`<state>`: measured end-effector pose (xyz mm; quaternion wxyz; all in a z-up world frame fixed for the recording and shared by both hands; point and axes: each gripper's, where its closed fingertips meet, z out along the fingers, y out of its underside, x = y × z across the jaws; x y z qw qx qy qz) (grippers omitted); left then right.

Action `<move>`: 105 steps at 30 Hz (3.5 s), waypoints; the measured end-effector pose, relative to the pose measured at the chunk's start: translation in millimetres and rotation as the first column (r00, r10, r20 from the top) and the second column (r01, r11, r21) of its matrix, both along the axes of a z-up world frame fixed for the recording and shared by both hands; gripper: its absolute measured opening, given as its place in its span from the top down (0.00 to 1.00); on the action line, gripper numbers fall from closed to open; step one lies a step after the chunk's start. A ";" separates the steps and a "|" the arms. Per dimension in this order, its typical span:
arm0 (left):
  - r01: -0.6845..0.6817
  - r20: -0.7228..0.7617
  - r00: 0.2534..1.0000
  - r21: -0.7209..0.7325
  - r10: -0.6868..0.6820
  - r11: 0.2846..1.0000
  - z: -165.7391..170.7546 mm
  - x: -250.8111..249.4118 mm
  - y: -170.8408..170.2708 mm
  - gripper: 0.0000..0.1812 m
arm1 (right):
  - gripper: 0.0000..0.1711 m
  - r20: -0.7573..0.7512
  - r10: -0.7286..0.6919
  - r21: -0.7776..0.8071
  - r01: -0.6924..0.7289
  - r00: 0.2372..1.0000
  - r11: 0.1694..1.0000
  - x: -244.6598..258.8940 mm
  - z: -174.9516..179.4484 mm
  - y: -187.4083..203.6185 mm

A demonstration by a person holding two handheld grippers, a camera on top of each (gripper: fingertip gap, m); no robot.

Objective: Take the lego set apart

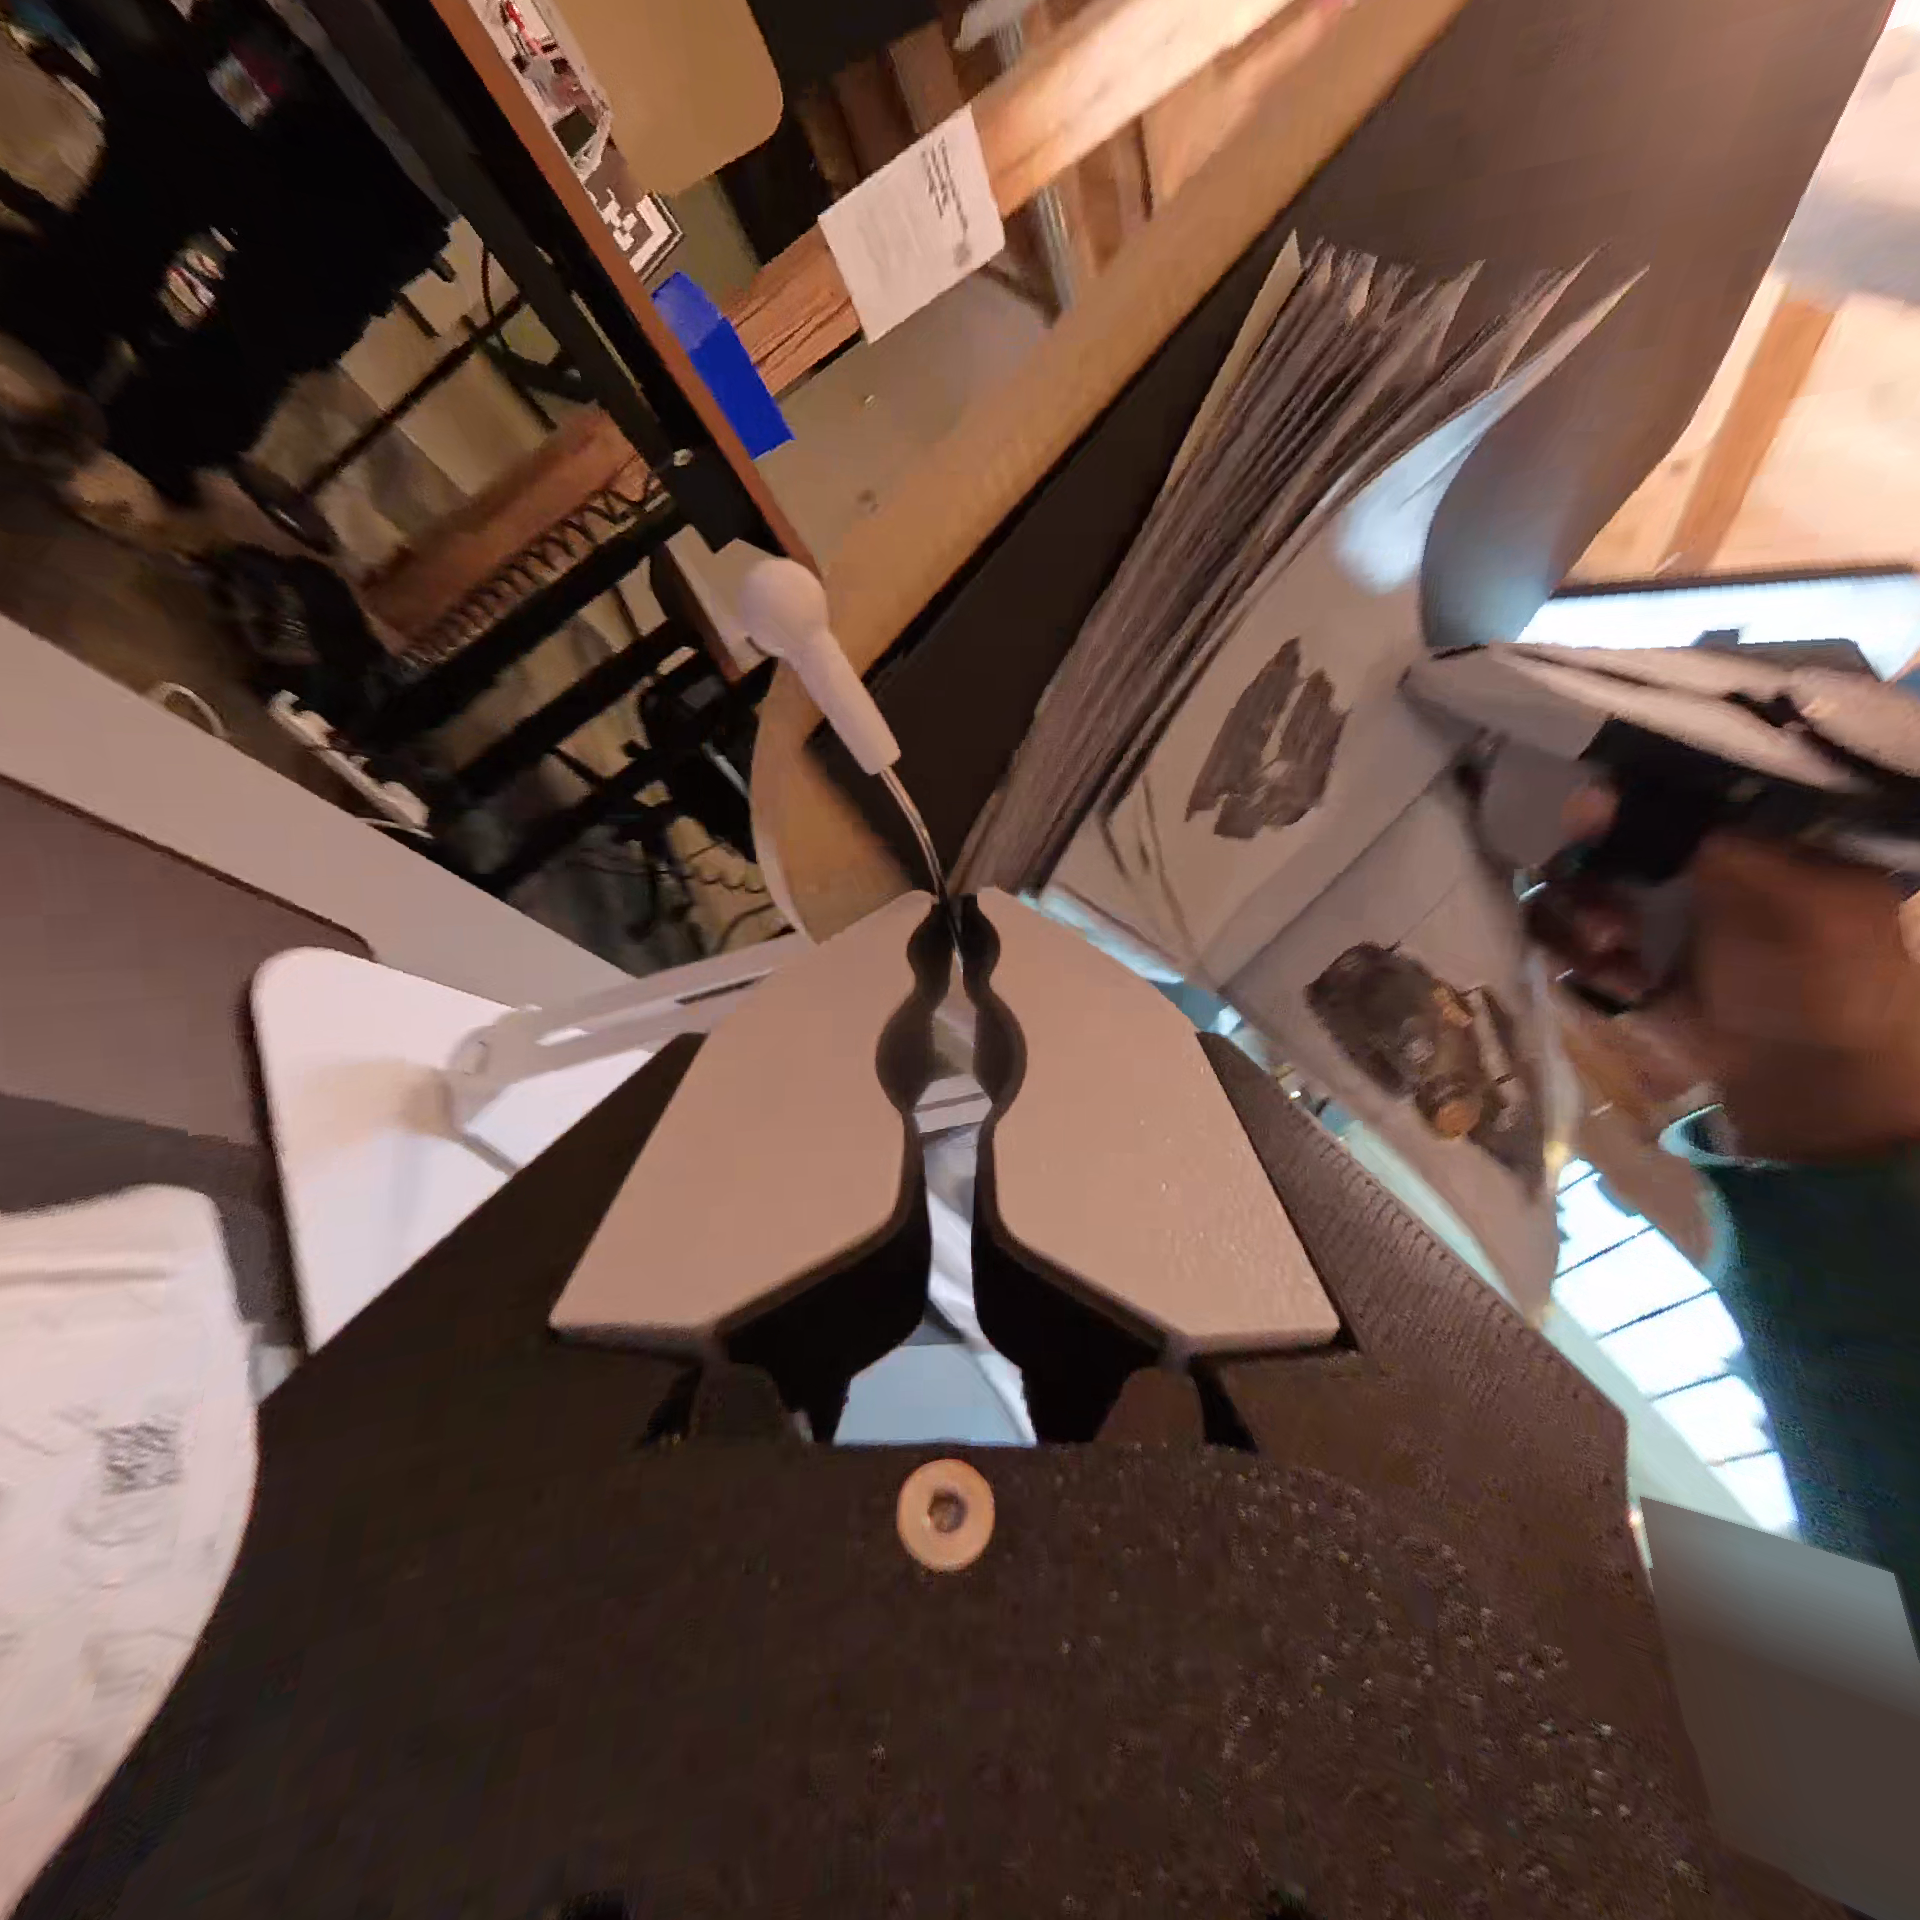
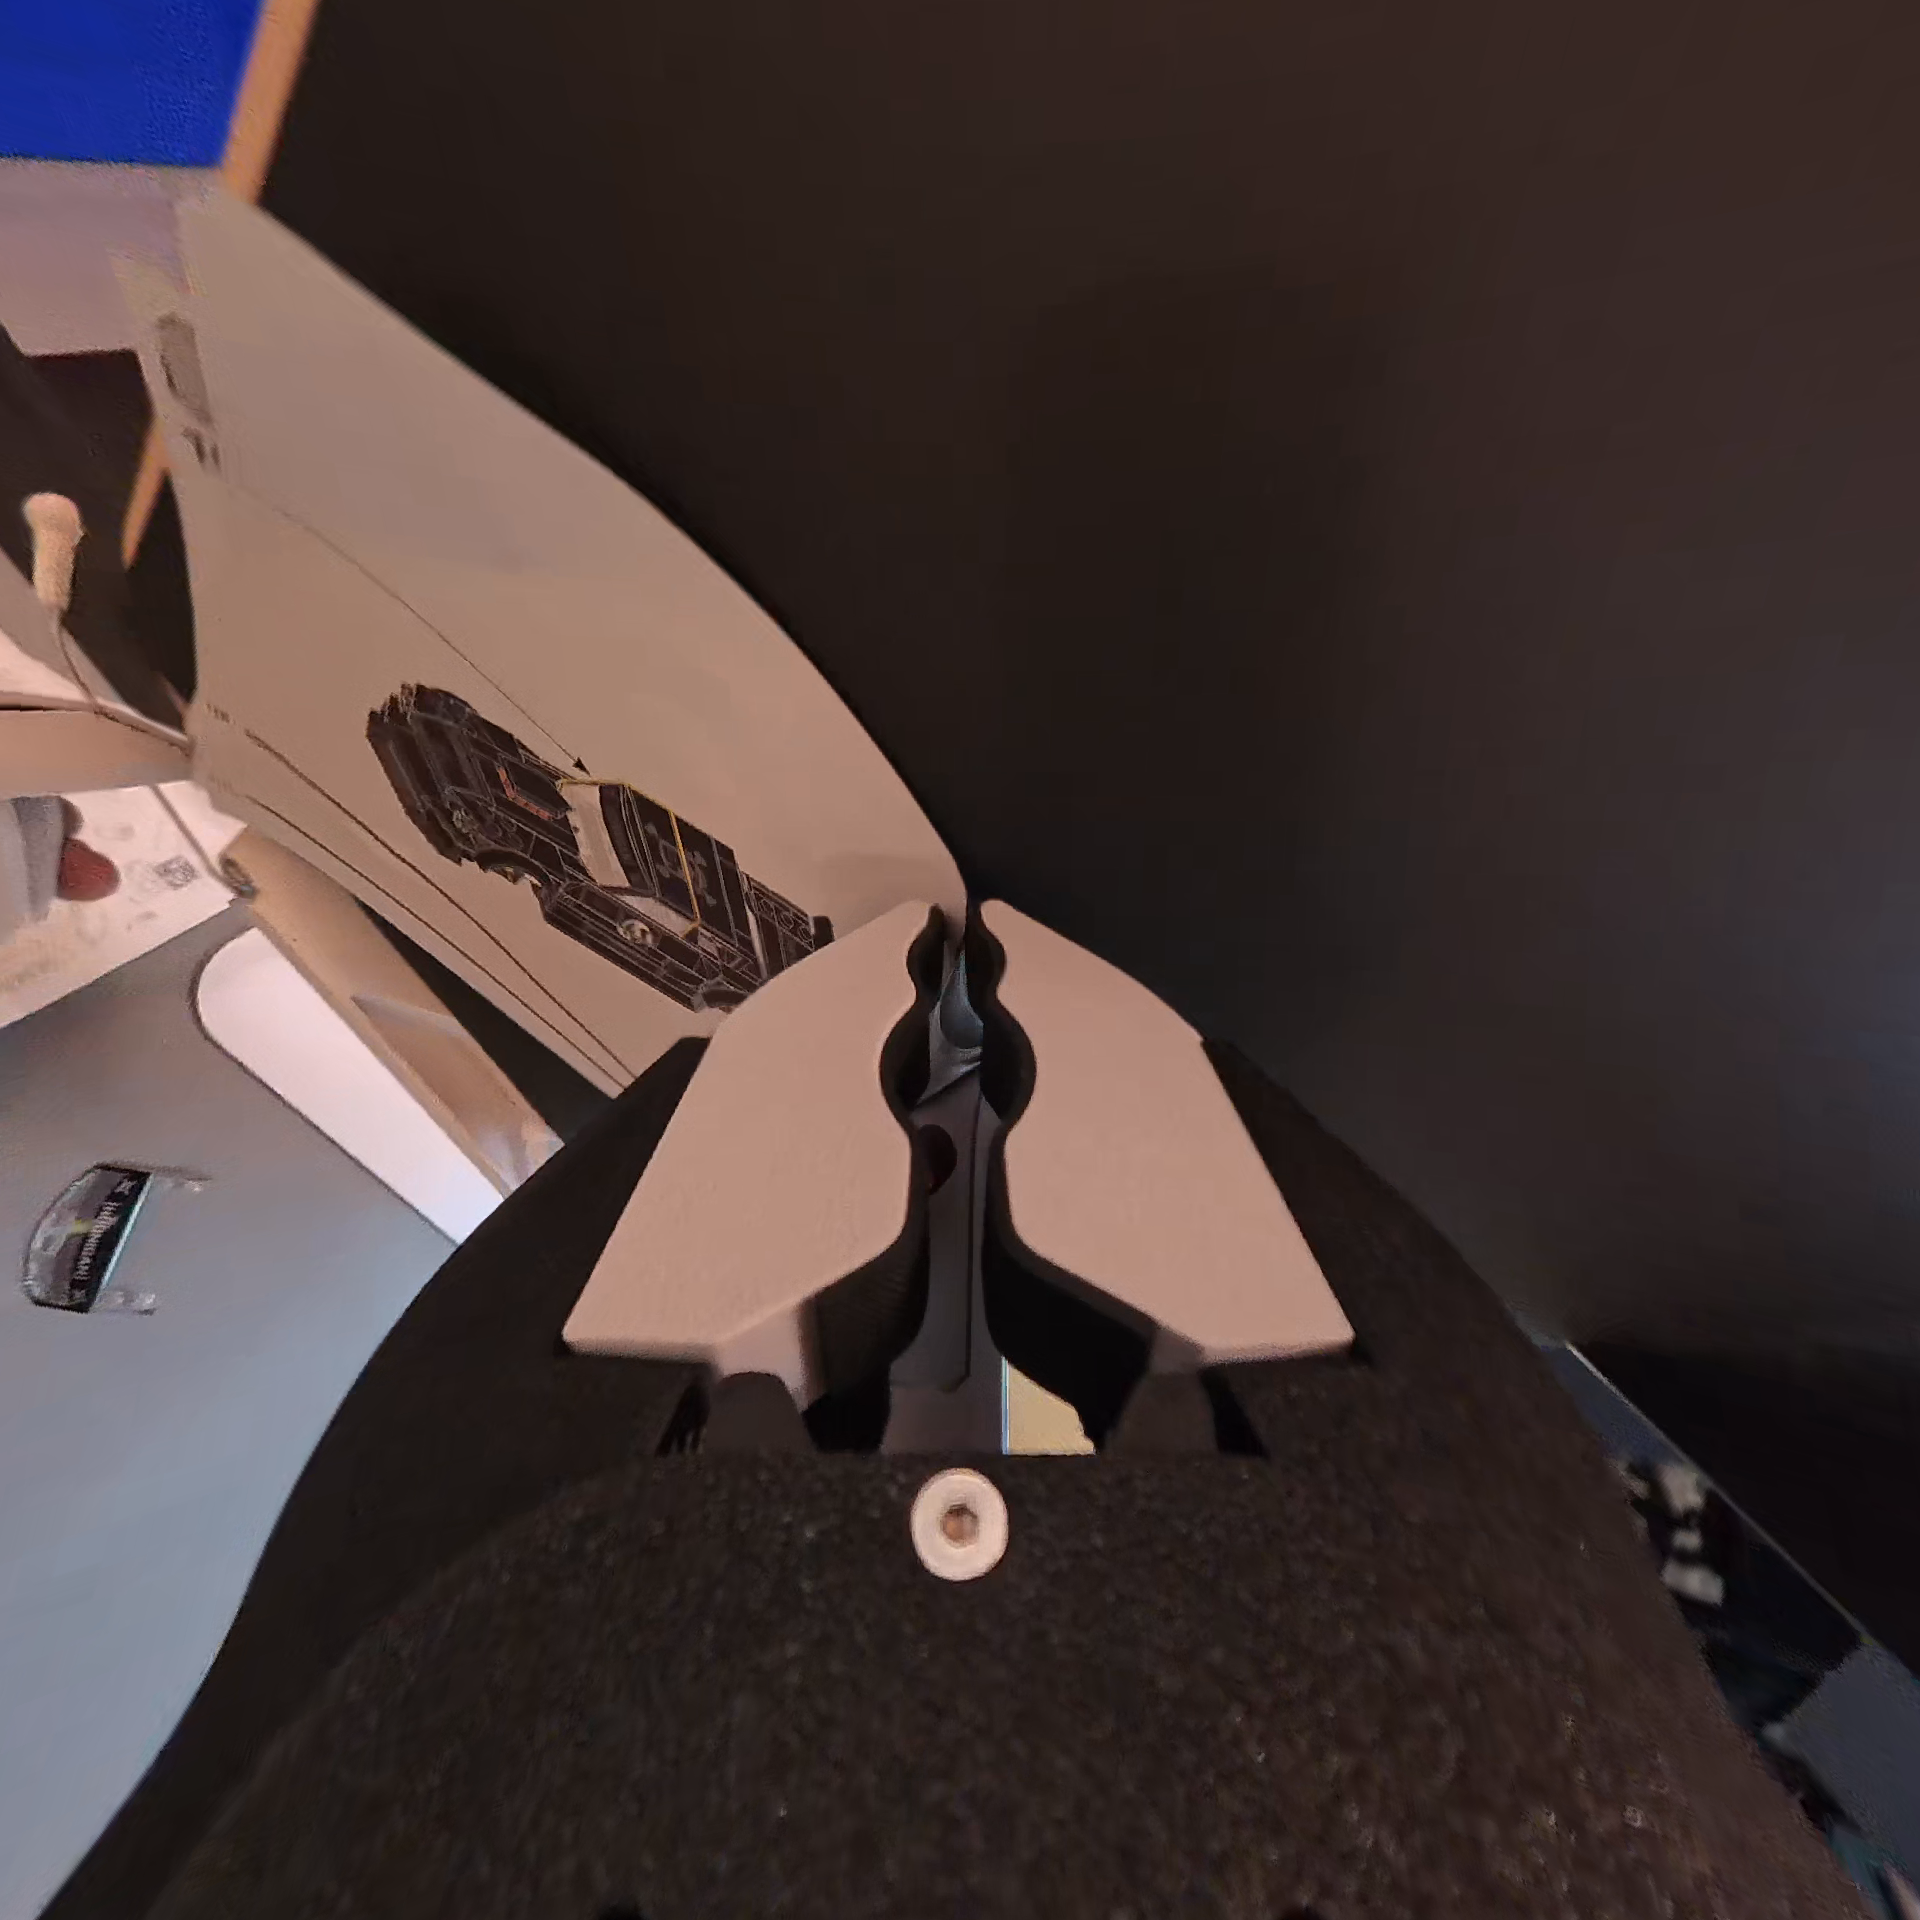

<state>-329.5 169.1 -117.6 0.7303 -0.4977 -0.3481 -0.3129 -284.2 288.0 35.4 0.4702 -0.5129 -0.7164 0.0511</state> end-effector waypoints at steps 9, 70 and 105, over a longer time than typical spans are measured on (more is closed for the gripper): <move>0.053 0.182 0.981 0.077 -0.067 0.996 -7.2 4.9 -4.6 0.99 | 0.99 0.051 0.276 0.251 -0.280 0.960 0.927 -2.2 -35.0 -9.8; -0.593 -0.931 0.363 -0.271 -0.049 0.758 14.0 54.1 35.9 0.99 | 0.87 -0.495 -0.132 -0.285 -0.018 0.859 0.958 19.8 -117.1 -34.8; -0.615 -0.936 0.042 -0.301 -0.351 0.729 17.6 41.2 32.4 0.99 | 0.50 -0.460 -0.240 -0.501 -0.027 0.855 0.865 101.0 -110.5 112.0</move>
